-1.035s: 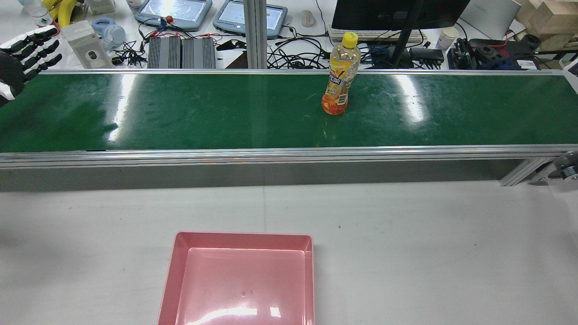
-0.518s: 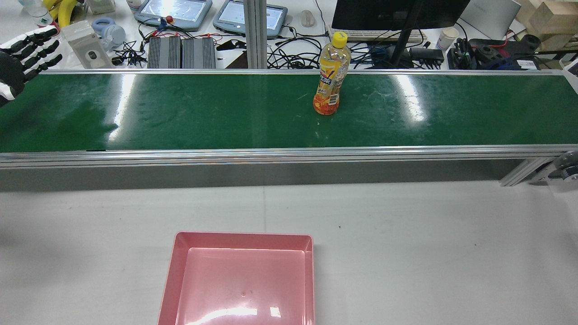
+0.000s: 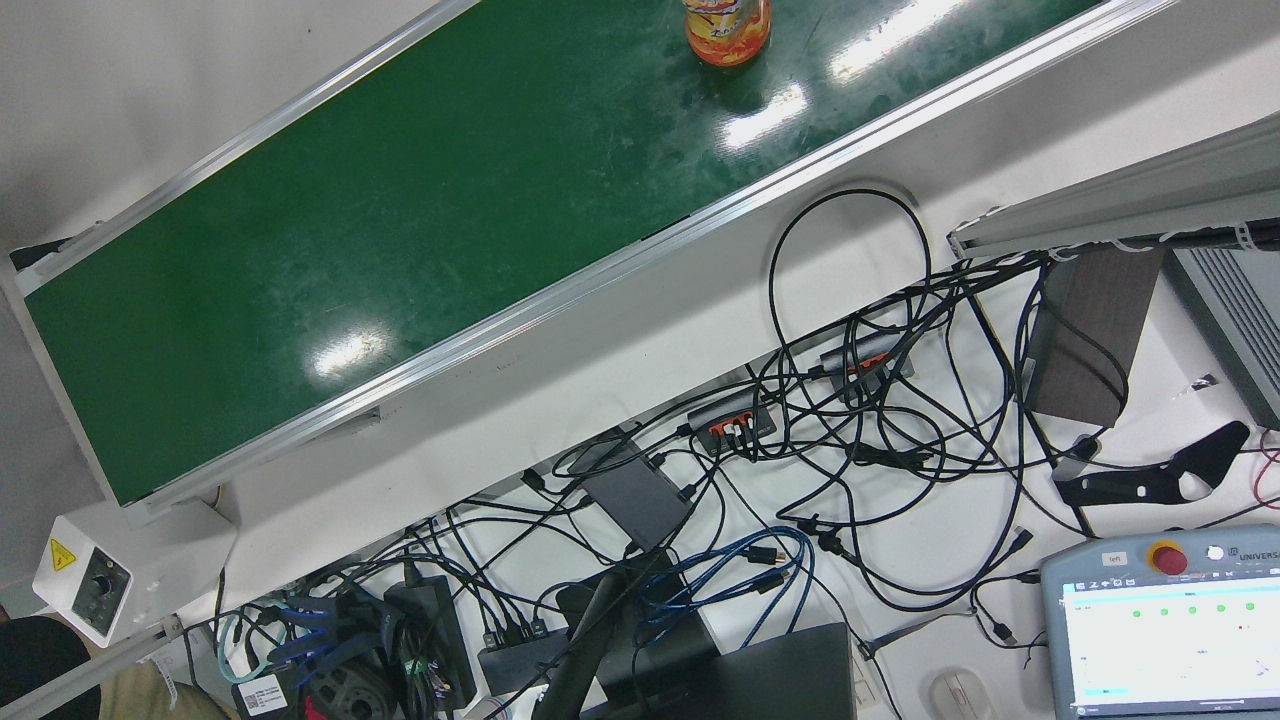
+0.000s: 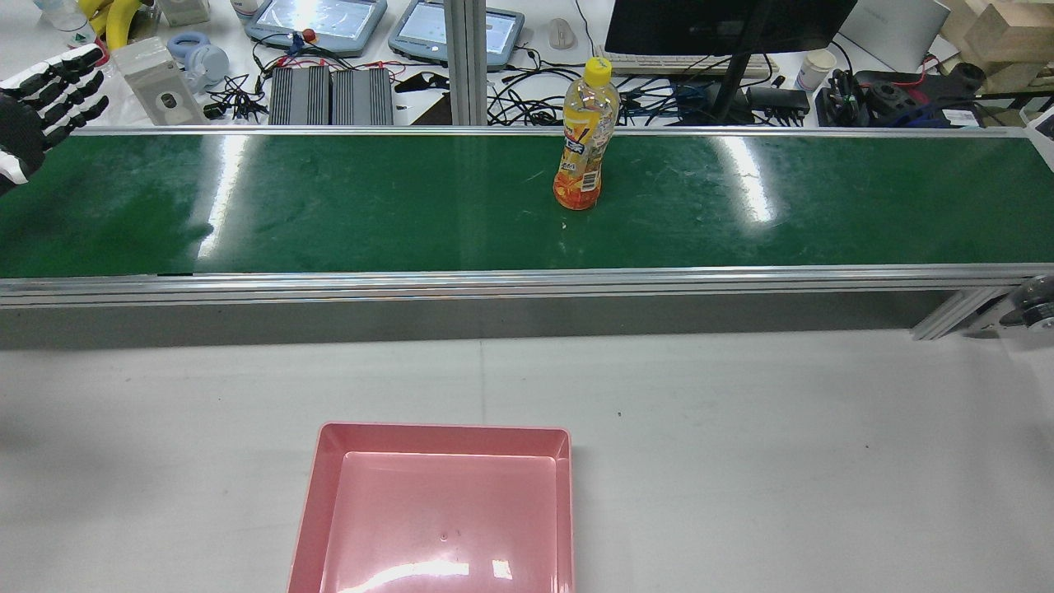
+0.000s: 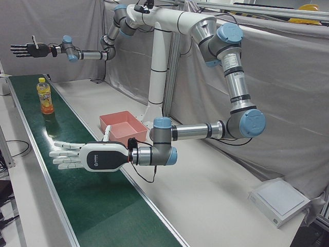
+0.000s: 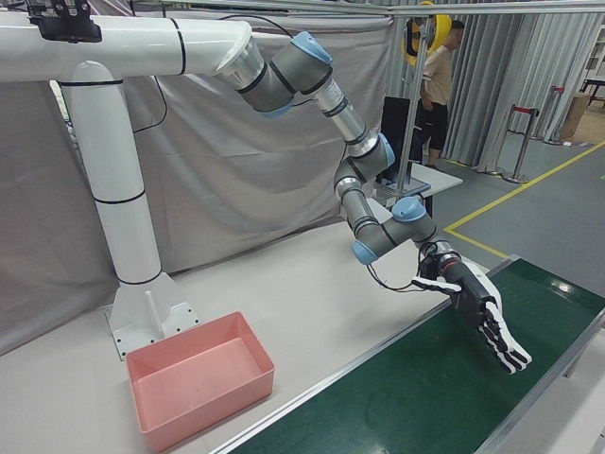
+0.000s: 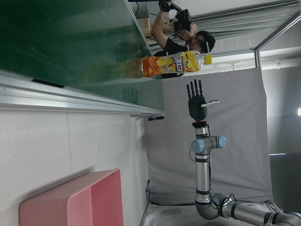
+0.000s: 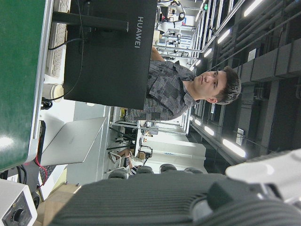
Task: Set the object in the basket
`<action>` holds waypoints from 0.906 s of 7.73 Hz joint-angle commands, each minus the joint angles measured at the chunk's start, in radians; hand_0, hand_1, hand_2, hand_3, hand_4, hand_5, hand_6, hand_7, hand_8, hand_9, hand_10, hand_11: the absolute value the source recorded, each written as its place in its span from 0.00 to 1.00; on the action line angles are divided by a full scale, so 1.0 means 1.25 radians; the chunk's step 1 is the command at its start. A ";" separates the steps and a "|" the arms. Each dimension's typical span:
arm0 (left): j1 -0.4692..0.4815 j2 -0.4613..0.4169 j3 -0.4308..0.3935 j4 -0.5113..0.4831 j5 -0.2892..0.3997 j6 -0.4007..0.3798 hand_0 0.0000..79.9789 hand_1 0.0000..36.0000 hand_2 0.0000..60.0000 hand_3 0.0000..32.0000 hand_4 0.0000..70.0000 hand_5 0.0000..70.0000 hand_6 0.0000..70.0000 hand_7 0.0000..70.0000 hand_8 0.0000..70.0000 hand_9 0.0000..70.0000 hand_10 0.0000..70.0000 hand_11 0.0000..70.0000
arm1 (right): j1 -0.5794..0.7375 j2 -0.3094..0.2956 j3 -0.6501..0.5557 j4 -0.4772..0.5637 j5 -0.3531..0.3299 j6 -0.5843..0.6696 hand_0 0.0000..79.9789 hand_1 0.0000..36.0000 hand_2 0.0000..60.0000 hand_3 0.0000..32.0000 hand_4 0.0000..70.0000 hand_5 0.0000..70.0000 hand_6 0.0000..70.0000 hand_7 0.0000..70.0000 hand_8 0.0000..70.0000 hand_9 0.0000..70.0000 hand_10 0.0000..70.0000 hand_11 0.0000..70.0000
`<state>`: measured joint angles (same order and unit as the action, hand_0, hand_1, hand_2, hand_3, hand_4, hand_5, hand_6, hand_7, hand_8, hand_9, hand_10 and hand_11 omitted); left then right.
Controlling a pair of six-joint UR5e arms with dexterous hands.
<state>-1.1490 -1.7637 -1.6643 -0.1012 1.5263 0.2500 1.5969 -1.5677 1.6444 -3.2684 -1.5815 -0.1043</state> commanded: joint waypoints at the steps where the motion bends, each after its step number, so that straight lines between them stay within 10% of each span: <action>1: 0.000 0.001 0.000 0.000 0.000 0.000 0.69 0.03 0.00 0.14 0.13 0.08 0.00 0.00 0.01 0.02 0.05 0.08 | 0.000 0.000 0.000 0.000 0.000 0.000 0.00 0.00 0.00 0.00 0.00 0.00 0.00 0.00 0.00 0.00 0.00 0.00; 7: 0.000 0.000 0.000 0.000 0.000 0.000 0.69 0.03 0.00 0.14 0.13 0.13 0.00 0.00 0.02 0.03 0.04 0.08 | 0.000 0.000 0.000 0.001 0.000 0.000 0.00 0.00 0.00 0.00 0.00 0.00 0.00 0.00 0.00 0.00 0.00 0.00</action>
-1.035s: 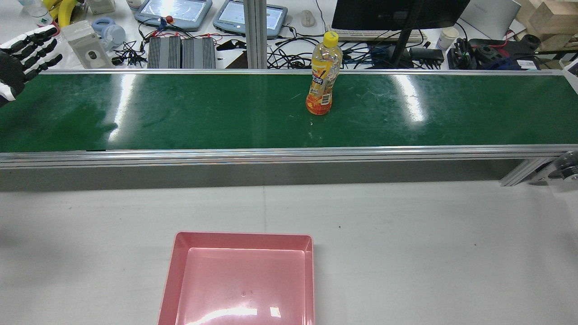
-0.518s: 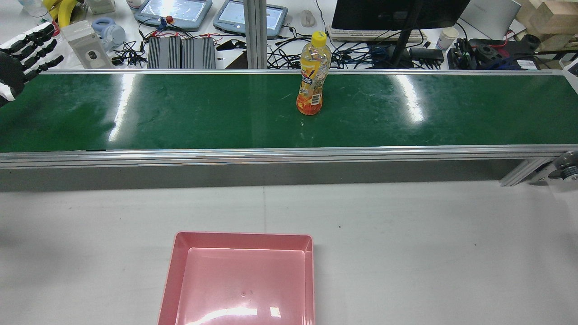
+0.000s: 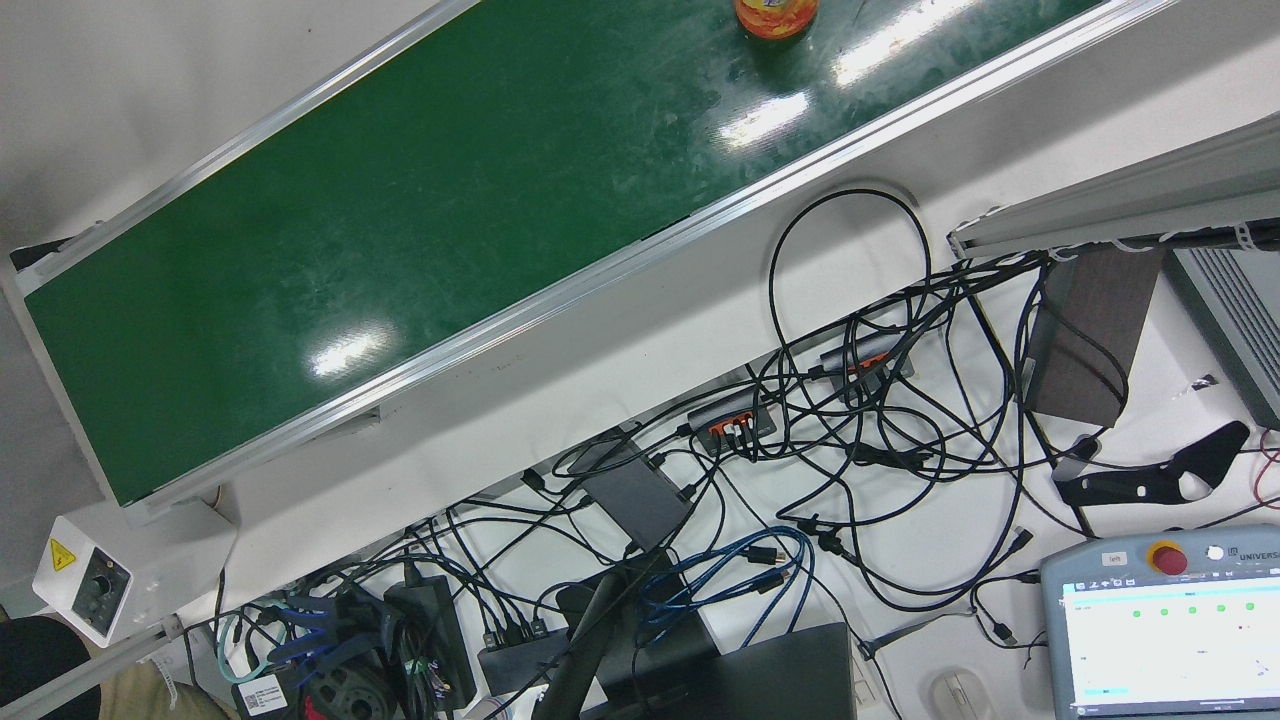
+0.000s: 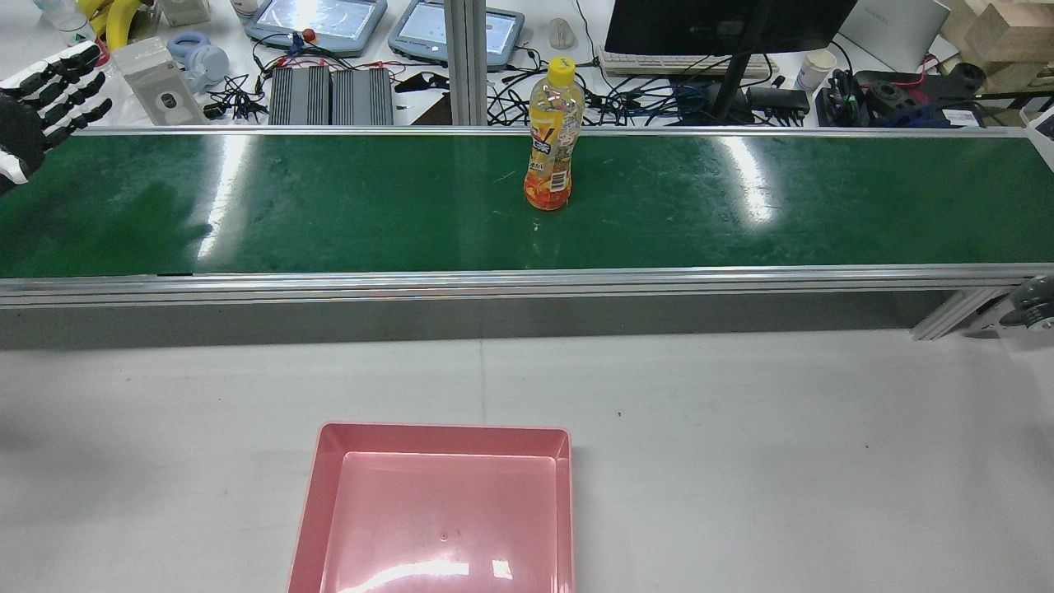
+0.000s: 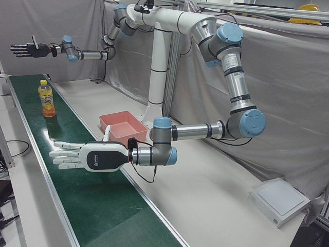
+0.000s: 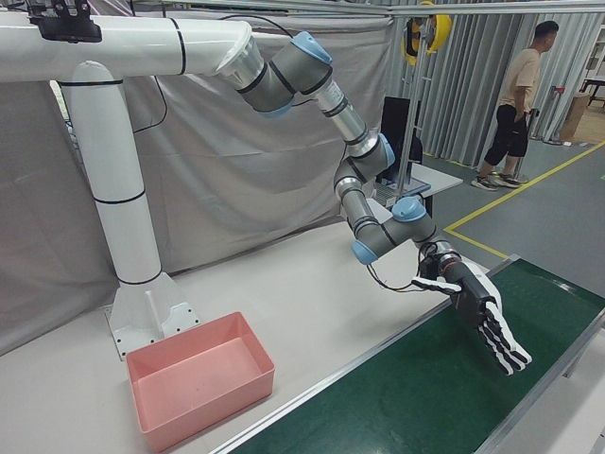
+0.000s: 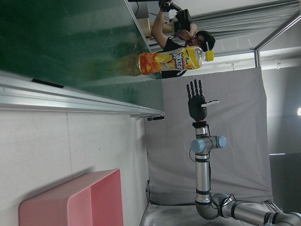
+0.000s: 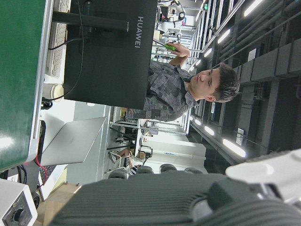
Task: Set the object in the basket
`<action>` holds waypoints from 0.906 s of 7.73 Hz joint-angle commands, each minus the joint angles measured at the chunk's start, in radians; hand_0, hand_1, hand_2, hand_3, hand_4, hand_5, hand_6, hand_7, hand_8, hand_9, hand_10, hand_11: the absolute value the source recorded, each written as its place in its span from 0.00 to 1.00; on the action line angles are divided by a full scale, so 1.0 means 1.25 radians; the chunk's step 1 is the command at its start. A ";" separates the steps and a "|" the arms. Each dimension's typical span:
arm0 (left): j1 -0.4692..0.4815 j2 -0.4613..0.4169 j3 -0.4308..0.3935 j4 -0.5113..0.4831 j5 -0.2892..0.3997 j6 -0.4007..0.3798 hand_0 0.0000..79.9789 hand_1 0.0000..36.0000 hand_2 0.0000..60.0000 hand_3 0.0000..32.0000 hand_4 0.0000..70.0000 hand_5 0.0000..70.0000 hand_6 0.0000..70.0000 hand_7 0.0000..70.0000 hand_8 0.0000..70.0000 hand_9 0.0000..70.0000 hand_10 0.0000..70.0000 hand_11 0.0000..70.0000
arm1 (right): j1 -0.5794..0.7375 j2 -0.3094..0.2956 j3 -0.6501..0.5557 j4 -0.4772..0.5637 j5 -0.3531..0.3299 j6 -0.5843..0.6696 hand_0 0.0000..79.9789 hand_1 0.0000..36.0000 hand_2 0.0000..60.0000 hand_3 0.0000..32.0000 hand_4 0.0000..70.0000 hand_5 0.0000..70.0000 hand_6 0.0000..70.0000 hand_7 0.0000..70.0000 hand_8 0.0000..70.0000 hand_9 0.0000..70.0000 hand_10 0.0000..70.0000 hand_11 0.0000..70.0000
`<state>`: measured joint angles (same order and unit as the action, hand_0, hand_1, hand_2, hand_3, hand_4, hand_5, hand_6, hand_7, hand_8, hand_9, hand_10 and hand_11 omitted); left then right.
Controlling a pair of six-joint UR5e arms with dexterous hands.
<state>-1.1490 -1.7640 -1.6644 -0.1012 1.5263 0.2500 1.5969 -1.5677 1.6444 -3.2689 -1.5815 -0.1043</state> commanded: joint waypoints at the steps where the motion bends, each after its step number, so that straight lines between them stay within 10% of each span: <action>1: 0.000 0.000 0.000 0.000 0.000 0.000 0.69 0.02 0.00 0.13 0.13 0.13 0.00 0.00 0.03 0.04 0.05 0.08 | 0.000 0.000 0.000 0.000 0.000 0.000 0.00 0.00 0.00 0.00 0.00 0.00 0.00 0.00 0.00 0.00 0.00 0.00; 7: 0.000 0.000 0.000 0.000 0.000 0.001 0.68 0.00 0.00 0.12 0.14 0.14 0.00 0.00 0.04 0.05 0.05 0.09 | 0.000 0.000 0.000 0.000 0.000 0.000 0.00 0.00 0.00 0.00 0.00 0.00 0.00 0.00 0.00 0.00 0.00 0.00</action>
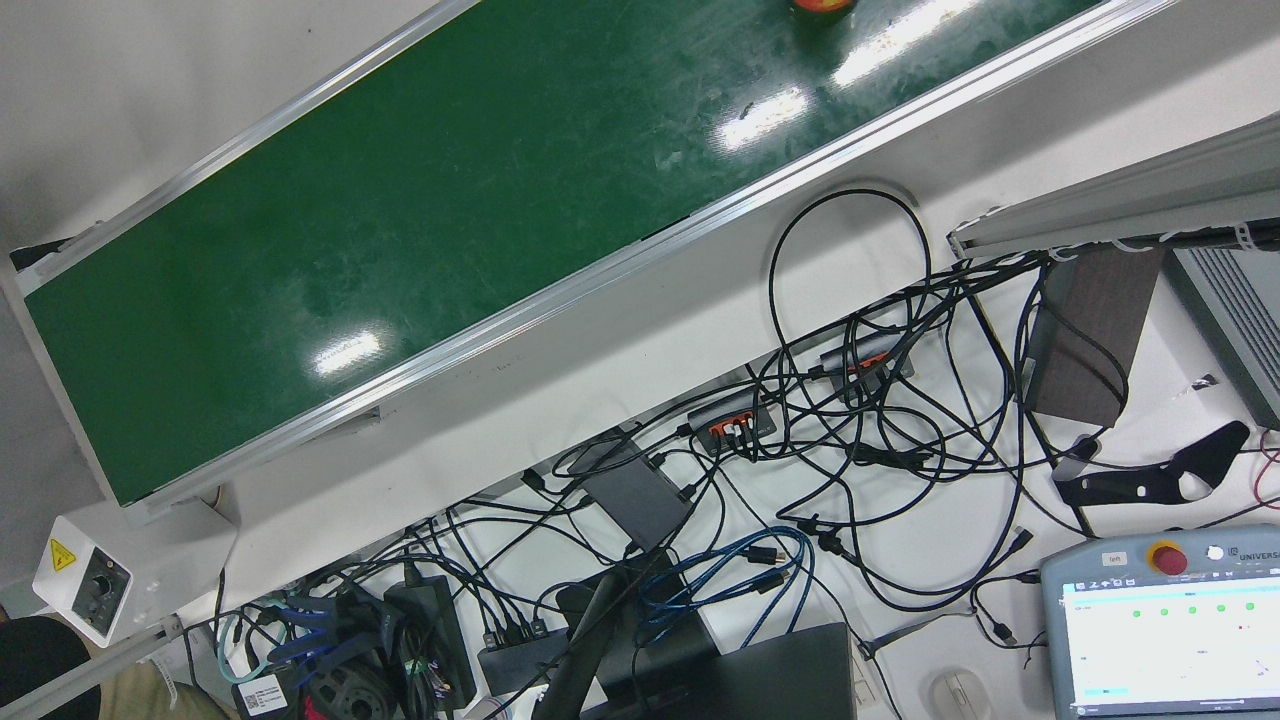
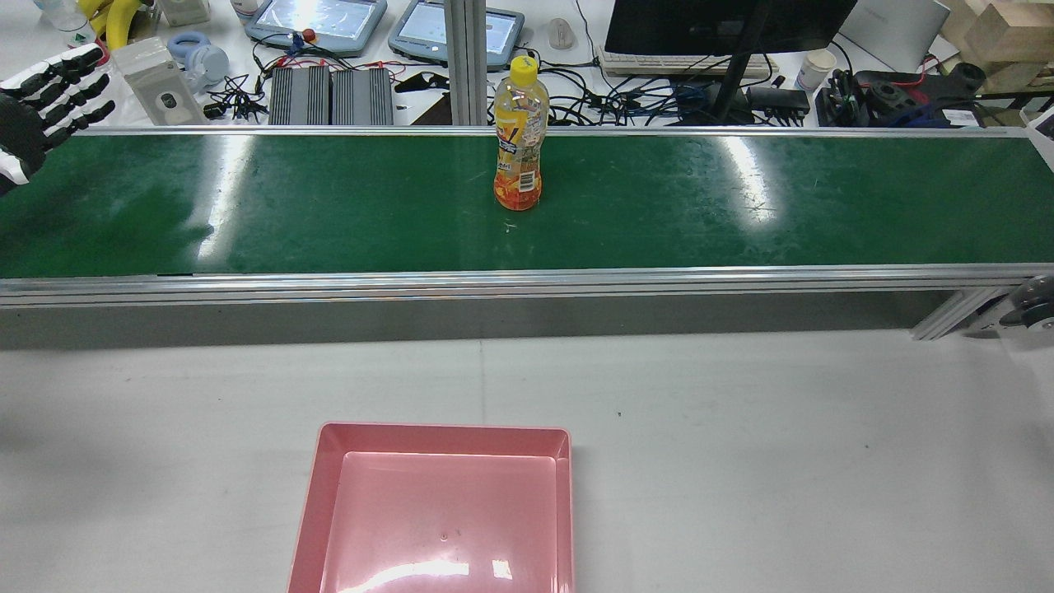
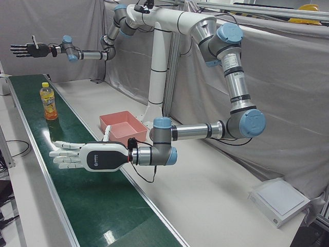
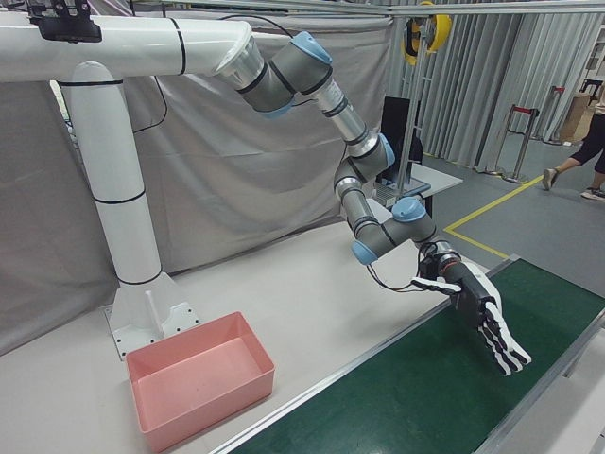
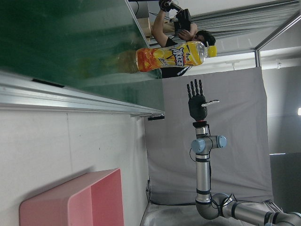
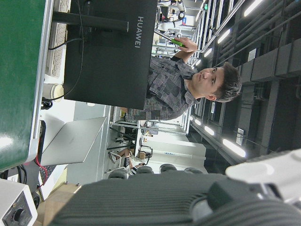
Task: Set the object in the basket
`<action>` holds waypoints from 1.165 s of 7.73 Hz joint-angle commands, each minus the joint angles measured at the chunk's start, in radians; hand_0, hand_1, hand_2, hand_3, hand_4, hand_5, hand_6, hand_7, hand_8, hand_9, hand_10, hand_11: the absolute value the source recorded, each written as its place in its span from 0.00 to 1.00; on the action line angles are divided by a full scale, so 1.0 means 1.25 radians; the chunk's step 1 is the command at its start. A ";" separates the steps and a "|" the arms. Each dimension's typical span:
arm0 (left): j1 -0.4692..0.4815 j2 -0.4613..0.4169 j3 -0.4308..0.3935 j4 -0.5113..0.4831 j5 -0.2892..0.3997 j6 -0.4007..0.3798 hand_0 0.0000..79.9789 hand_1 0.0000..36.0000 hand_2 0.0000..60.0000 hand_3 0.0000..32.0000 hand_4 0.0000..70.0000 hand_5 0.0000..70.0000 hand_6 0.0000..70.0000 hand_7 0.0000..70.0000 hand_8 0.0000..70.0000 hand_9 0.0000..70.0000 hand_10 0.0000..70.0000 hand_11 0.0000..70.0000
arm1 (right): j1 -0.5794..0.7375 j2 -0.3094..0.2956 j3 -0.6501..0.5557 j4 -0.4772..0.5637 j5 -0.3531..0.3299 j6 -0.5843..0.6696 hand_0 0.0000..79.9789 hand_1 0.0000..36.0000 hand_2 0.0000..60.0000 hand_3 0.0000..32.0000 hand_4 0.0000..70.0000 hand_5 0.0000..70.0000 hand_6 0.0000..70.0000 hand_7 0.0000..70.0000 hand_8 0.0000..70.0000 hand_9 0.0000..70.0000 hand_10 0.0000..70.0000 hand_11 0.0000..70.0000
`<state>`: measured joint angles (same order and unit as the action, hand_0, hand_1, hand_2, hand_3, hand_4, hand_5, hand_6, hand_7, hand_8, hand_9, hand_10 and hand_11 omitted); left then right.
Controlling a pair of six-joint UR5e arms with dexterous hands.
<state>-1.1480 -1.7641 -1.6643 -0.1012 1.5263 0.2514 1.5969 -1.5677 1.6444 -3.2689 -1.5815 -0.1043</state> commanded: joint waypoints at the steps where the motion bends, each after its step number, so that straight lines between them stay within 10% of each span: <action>1: -0.001 0.000 0.000 0.000 0.000 0.001 0.67 0.00 0.00 0.11 0.14 0.14 0.00 0.00 0.04 0.05 0.05 0.09 | 0.000 0.000 0.000 0.000 0.000 0.000 0.00 0.00 0.00 0.00 0.00 0.00 0.00 0.00 0.00 0.00 0.00 0.00; 9: 0.000 0.000 0.001 0.000 0.000 0.003 0.67 0.00 0.00 0.10 0.14 0.16 0.00 0.00 0.04 0.05 0.06 0.10 | 0.000 0.000 0.000 0.000 0.000 0.000 0.00 0.00 0.00 0.00 0.00 0.00 0.00 0.00 0.00 0.00 0.00 0.00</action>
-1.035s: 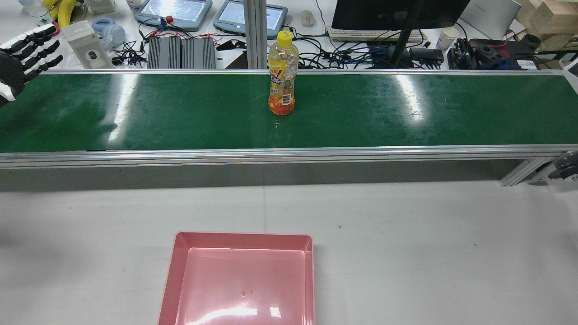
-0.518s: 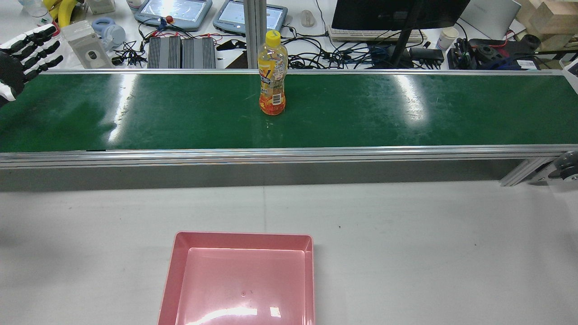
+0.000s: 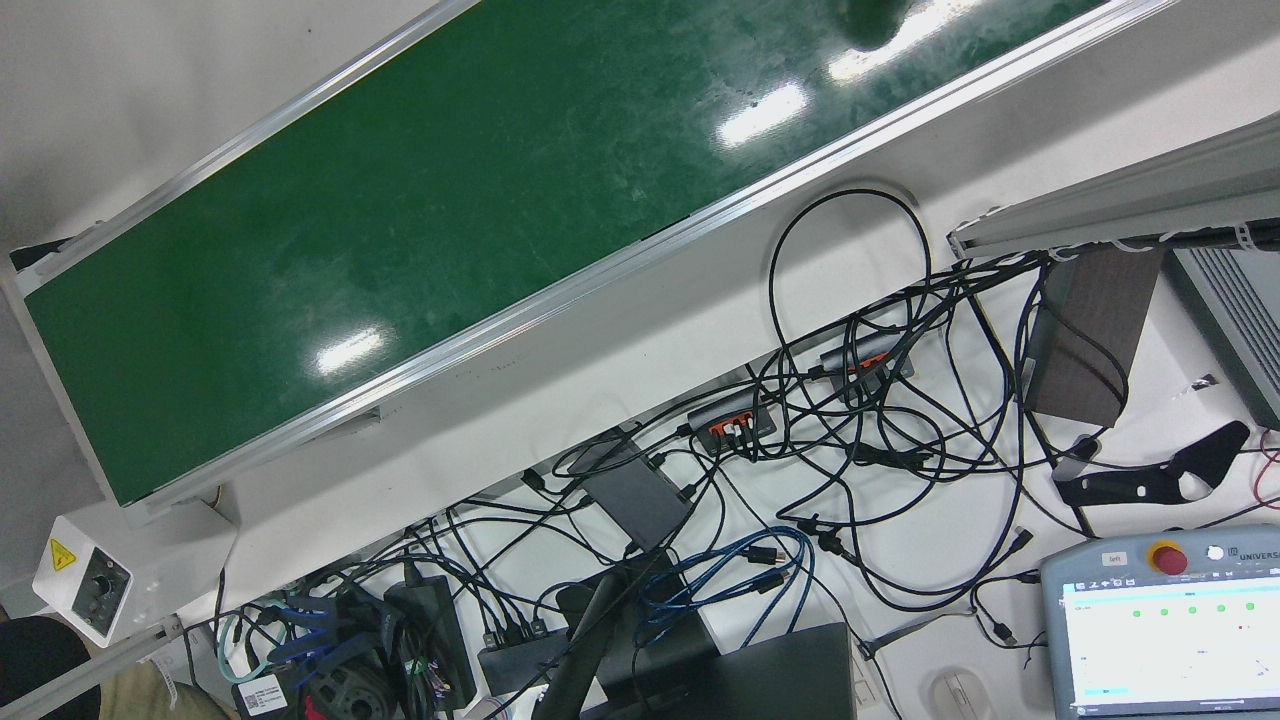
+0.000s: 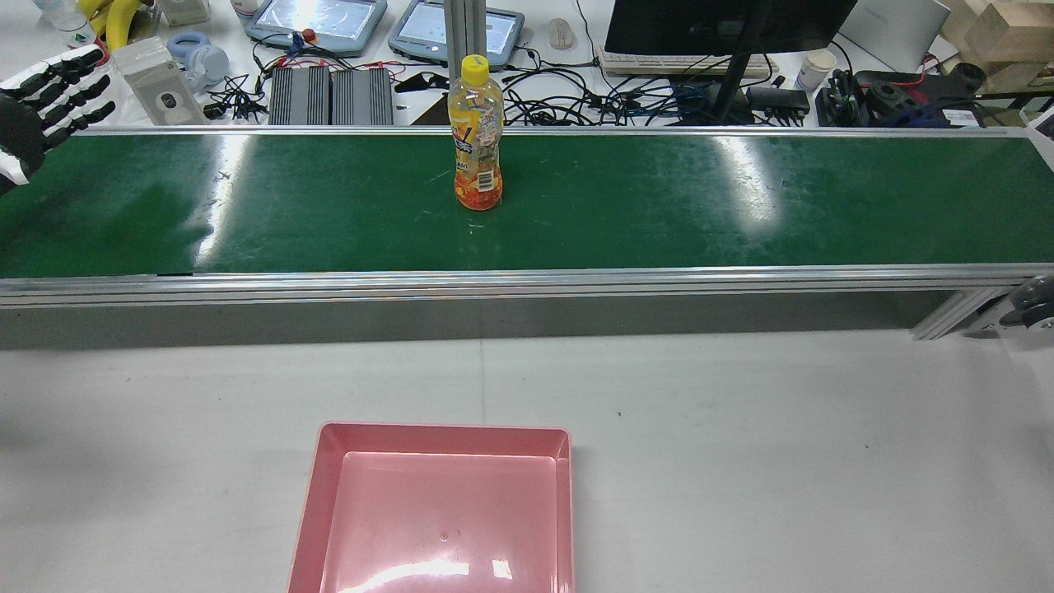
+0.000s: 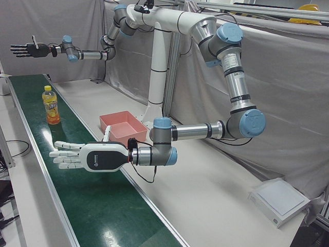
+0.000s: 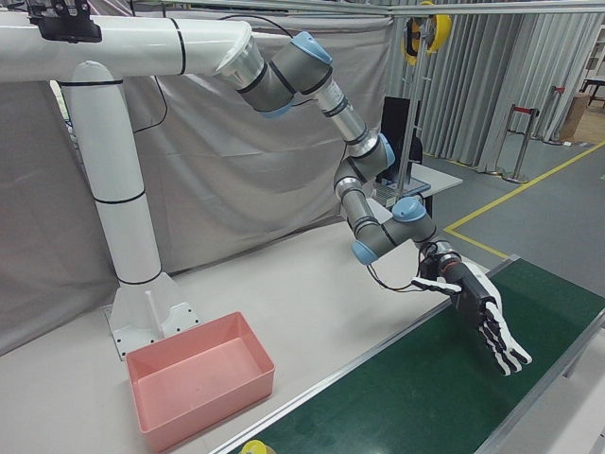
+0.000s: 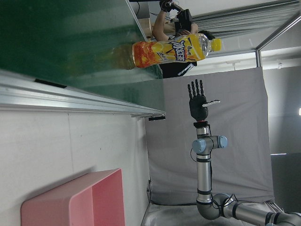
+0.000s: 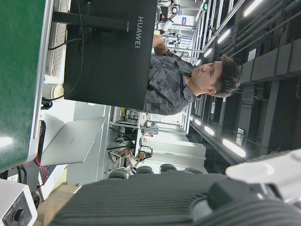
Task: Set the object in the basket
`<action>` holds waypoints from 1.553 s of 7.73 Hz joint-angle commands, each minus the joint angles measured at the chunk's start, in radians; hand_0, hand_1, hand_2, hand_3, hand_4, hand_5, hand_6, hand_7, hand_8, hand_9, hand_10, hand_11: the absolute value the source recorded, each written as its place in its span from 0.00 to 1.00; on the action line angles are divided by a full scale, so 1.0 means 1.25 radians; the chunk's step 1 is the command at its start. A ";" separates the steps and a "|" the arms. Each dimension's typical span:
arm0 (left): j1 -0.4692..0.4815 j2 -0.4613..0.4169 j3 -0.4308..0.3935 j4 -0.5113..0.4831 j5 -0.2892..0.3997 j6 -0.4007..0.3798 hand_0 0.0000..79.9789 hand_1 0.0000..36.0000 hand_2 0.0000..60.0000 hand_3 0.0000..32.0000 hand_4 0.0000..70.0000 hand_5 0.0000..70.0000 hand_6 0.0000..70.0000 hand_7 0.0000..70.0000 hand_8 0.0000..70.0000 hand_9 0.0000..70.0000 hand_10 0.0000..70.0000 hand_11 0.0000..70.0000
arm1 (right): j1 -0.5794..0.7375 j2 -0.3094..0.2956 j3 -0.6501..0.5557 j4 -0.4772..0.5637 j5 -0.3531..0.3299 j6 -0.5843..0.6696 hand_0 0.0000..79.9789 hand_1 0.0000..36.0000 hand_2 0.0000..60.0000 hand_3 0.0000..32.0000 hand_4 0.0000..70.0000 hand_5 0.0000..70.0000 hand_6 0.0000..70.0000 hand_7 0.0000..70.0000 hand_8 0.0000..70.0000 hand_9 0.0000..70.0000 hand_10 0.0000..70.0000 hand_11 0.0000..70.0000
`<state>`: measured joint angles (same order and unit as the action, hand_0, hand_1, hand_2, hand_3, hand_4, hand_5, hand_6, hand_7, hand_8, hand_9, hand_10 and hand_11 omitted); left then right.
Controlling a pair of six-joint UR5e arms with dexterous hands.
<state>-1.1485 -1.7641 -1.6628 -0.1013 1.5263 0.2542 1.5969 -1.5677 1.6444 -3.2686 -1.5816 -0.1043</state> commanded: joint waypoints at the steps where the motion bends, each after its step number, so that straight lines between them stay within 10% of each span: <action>1: 0.001 0.000 0.000 0.000 0.000 0.000 0.67 0.00 0.00 0.11 0.14 0.15 0.00 0.00 0.04 0.05 0.06 0.10 | 0.000 0.000 0.000 0.000 0.000 0.000 0.00 0.00 0.00 0.00 0.00 0.00 0.00 0.00 0.00 0.00 0.00 0.00; 12: 0.012 -0.082 -0.002 0.075 -0.001 0.030 0.69 0.01 0.00 0.11 0.15 0.14 0.00 0.00 0.04 0.05 0.06 0.11 | 0.001 0.000 0.002 0.000 0.000 0.001 0.00 0.00 0.00 0.00 0.00 0.00 0.00 0.00 0.00 0.00 0.00 0.00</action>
<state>-1.1383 -1.8064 -1.6677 -0.0695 1.5264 0.2632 1.5983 -1.5677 1.6474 -3.2689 -1.5815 -0.1028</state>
